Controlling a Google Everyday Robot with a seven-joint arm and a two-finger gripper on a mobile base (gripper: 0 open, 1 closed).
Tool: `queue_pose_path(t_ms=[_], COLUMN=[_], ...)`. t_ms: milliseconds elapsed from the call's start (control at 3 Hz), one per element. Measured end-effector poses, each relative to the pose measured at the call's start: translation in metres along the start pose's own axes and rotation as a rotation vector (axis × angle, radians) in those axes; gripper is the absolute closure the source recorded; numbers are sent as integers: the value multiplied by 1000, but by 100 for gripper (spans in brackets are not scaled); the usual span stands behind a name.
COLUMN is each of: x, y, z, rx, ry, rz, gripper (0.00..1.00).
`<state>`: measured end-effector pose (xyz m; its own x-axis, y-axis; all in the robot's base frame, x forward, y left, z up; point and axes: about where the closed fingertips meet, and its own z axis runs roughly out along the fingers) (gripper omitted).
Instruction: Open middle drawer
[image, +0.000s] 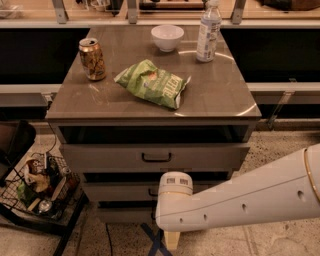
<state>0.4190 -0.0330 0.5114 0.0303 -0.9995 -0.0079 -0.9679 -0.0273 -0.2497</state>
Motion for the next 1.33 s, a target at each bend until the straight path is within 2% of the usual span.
queue_pose_path(t_ms=[667, 1000, 1333], x=[-15, -12, -9], y=[-13, -19, -23], z=[47, 68, 78], rx=[-53, -84, -91], ry=[46, 55, 48], rz=[-43, -55, -53], gripper=[0, 0, 0])
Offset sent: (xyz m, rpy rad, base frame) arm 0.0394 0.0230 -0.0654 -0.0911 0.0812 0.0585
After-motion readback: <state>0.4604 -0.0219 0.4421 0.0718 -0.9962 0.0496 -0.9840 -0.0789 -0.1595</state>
